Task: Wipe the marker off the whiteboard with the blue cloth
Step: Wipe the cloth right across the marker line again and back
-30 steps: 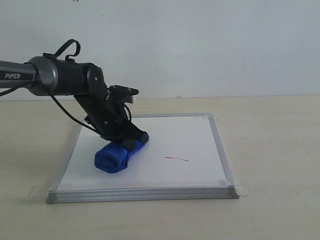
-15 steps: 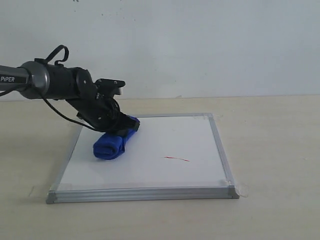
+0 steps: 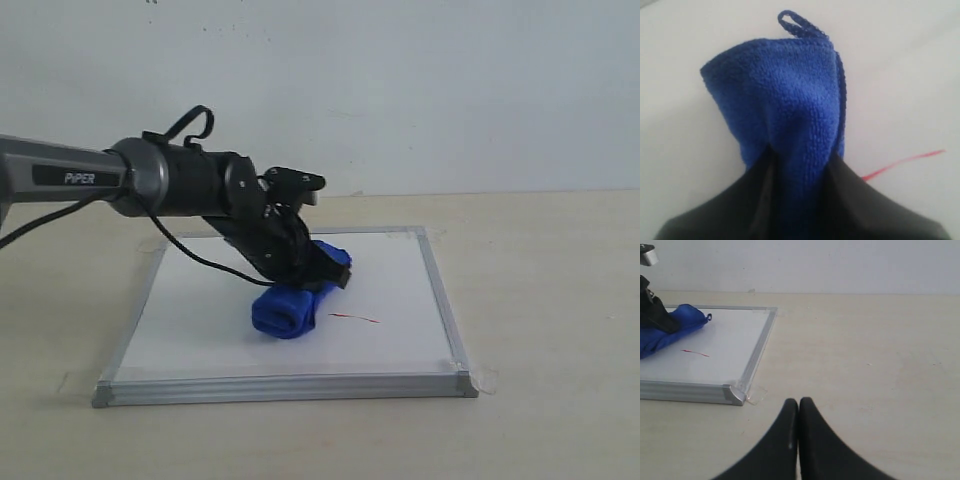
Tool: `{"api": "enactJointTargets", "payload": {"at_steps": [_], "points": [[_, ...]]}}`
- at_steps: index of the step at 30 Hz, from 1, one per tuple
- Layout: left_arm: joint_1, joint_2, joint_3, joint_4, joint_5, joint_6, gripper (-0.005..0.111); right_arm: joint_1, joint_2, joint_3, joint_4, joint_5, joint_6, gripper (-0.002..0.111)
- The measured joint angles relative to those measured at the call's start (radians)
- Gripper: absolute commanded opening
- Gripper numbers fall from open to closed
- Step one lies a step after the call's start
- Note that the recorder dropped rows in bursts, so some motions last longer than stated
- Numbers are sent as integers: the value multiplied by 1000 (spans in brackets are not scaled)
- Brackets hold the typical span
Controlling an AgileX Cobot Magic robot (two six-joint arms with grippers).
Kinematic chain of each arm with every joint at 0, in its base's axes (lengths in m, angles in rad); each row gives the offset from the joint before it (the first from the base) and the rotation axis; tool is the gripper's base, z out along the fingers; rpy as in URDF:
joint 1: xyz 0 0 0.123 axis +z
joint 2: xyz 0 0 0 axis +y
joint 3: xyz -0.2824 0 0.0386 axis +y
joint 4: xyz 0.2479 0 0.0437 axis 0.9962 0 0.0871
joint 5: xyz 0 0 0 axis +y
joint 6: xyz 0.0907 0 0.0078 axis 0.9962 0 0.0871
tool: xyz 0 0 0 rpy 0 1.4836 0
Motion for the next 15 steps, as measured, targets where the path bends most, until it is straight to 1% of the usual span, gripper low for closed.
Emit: {"api": "enactJointTargets", "payload": {"at_steps": [3, 5, 8, 11, 15], "points": [[-56, 0, 0, 0, 4, 4, 4, 0, 0, 0, 0, 0, 0, 0], [-71, 0, 0, 4, 5, 12, 4, 0, 0, 0, 0, 0, 0, 0], [-72, -2, 0, 57, 8, 3, 4, 0, 0, 0, 0, 0, 0, 0], [-40, -3, -6, 128, 28, -80, 4, 0, 0, 0, 0, 0, 0, 0], [47, -4, -19, 227, 77, -199, 4, 0, 0, 0, 0, 0, 0, 0]]}}
